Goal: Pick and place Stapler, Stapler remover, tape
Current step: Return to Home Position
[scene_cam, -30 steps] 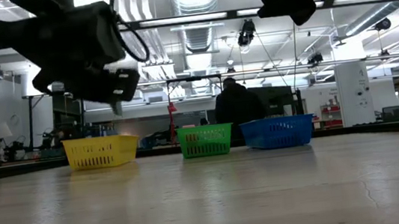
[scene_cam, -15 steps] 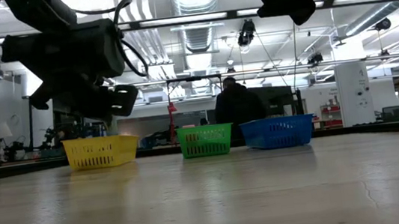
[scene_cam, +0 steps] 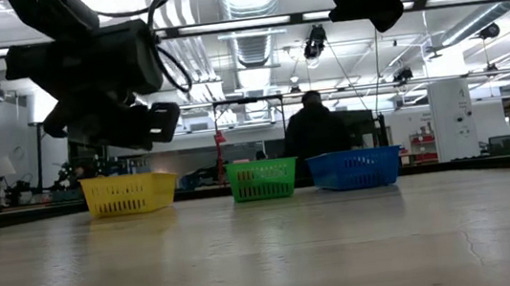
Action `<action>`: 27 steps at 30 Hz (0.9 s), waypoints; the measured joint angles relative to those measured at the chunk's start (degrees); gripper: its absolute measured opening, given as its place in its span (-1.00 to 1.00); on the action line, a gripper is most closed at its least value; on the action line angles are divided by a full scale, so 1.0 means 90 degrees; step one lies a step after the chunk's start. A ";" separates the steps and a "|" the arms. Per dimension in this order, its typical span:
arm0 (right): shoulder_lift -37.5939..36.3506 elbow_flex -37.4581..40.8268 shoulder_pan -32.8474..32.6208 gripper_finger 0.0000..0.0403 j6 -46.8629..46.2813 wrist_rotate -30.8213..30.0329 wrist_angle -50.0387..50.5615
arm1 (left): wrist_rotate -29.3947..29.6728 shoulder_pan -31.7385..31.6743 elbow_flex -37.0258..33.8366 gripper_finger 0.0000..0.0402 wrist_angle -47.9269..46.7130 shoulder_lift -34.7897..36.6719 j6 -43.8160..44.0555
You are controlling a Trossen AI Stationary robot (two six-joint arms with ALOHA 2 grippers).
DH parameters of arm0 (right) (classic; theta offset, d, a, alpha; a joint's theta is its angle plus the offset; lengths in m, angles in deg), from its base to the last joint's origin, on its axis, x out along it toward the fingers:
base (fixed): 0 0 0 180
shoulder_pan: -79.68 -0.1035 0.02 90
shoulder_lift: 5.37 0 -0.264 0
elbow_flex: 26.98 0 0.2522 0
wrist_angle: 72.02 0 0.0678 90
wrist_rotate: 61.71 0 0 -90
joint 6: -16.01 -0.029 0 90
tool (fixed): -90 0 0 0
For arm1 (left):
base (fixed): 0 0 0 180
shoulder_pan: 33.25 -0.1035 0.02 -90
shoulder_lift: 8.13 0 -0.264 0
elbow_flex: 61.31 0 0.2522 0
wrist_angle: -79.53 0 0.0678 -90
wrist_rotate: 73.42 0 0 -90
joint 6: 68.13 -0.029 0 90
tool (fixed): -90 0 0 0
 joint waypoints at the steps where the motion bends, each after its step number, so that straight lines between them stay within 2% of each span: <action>1: 0.0000 0.0000 0.0000 -0.33 0.0000 -0.0002 0.0000 | 0.0032 0.0004 0.0059 -0.44 0.0011 0.0000 -0.0027; 5: 0.0002 0.0000 0.0004 -0.36 0.0037 -0.0009 0.0000 | 0.0103 0.0037 0.0350 -0.42 0.0254 0.0000 -0.0559; 9: 0.0002 0.0000 0.0005 -0.39 0.0146 -0.0017 -0.0002 | -0.0058 0.0066 0.0483 -0.49 0.1639 0.0002 -0.2260; 14: 0.0002 0.0045 0.0005 -0.43 0.0215 -0.0024 -0.0029 | -0.0986 0.0067 0.0459 -0.69 0.4148 0.0002 -0.4645; 20: 0.0002 0.0150 0.0024 -0.55 0.0320 -0.0228 -0.0029 | -0.2283 0.0072 0.0454 -0.96 0.5715 0.0003 -0.5627; 27: 0.0002 0.0209 0.0024 -0.80 0.0389 -0.0236 -0.0219 | -0.4070 0.0094 0.0449 -0.96 0.7300 -0.0102 -0.6643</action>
